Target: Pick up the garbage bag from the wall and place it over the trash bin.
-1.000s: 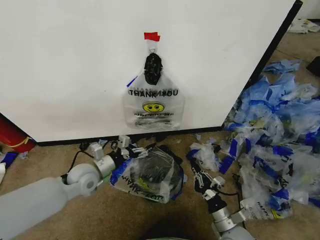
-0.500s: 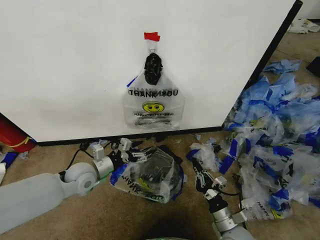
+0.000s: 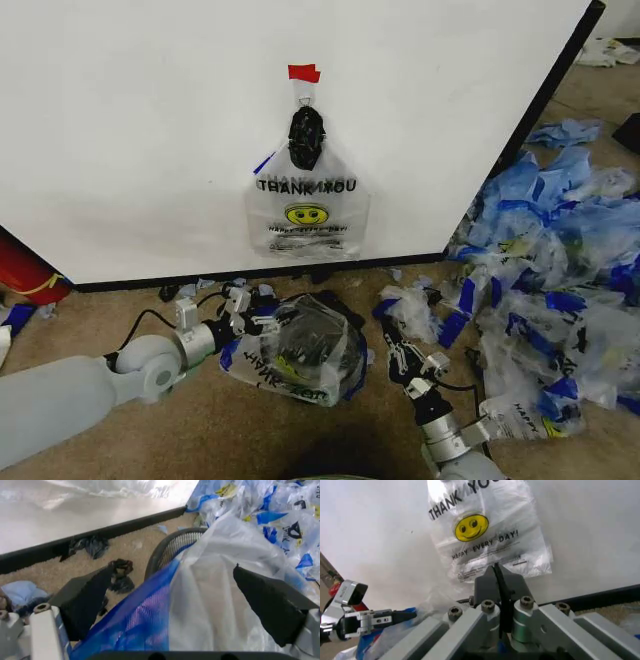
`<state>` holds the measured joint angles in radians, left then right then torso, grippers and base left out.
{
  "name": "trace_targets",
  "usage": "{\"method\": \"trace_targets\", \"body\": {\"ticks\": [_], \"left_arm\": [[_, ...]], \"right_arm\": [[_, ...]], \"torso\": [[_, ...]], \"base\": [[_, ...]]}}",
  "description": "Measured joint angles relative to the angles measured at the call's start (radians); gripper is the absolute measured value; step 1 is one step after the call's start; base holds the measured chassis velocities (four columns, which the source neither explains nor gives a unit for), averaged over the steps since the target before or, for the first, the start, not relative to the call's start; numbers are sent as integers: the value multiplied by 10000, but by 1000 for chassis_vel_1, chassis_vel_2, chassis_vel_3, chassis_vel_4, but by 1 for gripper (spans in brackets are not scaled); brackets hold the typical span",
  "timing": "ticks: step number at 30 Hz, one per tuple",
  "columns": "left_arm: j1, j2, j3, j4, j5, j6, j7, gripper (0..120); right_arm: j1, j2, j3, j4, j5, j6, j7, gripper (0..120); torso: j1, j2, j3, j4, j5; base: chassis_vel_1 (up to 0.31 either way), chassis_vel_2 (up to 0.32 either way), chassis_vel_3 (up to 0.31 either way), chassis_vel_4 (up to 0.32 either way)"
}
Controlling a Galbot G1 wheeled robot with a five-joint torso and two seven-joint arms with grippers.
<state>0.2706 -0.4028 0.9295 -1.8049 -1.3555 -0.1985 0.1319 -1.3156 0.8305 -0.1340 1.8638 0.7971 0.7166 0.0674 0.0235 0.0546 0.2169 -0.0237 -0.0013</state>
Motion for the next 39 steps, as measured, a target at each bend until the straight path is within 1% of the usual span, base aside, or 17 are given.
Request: {"method": "trace_targets", "body": {"ticks": [15,18,19,20,21,22,24,25,28,29,30,33,36,37,38,39], "left_arm": [[97,-118,183,418,-78,10,28,93],[168,-128,185,441,-72,-6,29,90],[201,-128,183,442,-67,-15,30,86],[214,-128,180,441,-67,-19,29,84],[253,-125,161,433,-65,-31,30,76],[253,-125,161,433,-65,-31,30,76],[303,-102,113,391,-64,-49,24,70],[358,-78,59,349,-67,-53,15,65],[474,-28,-45,257,-87,-58,-12,54],[547,8,-95,220,-100,-62,-24,50],[547,8,-95,220,-100,-62,-24,50],[787,109,-250,137,-105,-84,-47,36],[1010,162,-423,88,-112,-97,-79,25],[1140,186,-530,54,-118,-115,-129,19],[1140,186,-530,54,-118,-115,-129,19],[1204,200,-583,28,-128,-128,-178,15]], "right_arm": [[51,61,-9,-58,29,21,-25,0],[10,88,6,-52,16,22,-24,0],[-3,97,13,-51,6,24,-23,0],[-6,99,16,-51,3,24,-22,0],[-15,105,24,-46,-5,27,-21,0],[-15,105,24,-46,-5,27,-21,0],[-18,108,27,-34,-22,28,-18,0],[-19,108,26,-18,-32,28,-14,0],[-19,108,25,13,-53,28,8,0],[-19,107,20,22,-75,27,15,0],[-19,107,20,22,-75,27,15,0],[-24,99,7,71,-112,23,35,0],[-23,92,-5,77,-137,17,47,0],[-16,88,-20,78,-149,14,54,0],[-16,88,-20,78,-149,14,54,0],[-9,86,-30,79,-151,12,58,0]], "torso": [[0,0,0,0,1],[0,0,0,0,1],[0,0,0,0,1],[0,0,0,0,1],[0,0,0,0,0],[0,0,0,0,0],[0,0,0,0,1],[0,0,0,0,2],[0,0,0,0,0],[0,0,0,0,1],[0,0,0,0,1],[0,0,0,0,1],[0,0,0,1,0],[0,0,0,0,1],[0,0,0,0,1],[0,0,0,1,1]], "base": [[0,0,0,0],[0,0,0,0],[0,0,0,0],[0,0,0,0],[0,0,0,0],[0,0,0,0],[0,0,0,0],[0,0,0,0],[0,0,0,0],[0,0,0,0],[0,0,0,0],[0,0,0,0],[0,0,0,0],[0,0,0,0],[0,0,0,0],[0,0,0,0]]}}
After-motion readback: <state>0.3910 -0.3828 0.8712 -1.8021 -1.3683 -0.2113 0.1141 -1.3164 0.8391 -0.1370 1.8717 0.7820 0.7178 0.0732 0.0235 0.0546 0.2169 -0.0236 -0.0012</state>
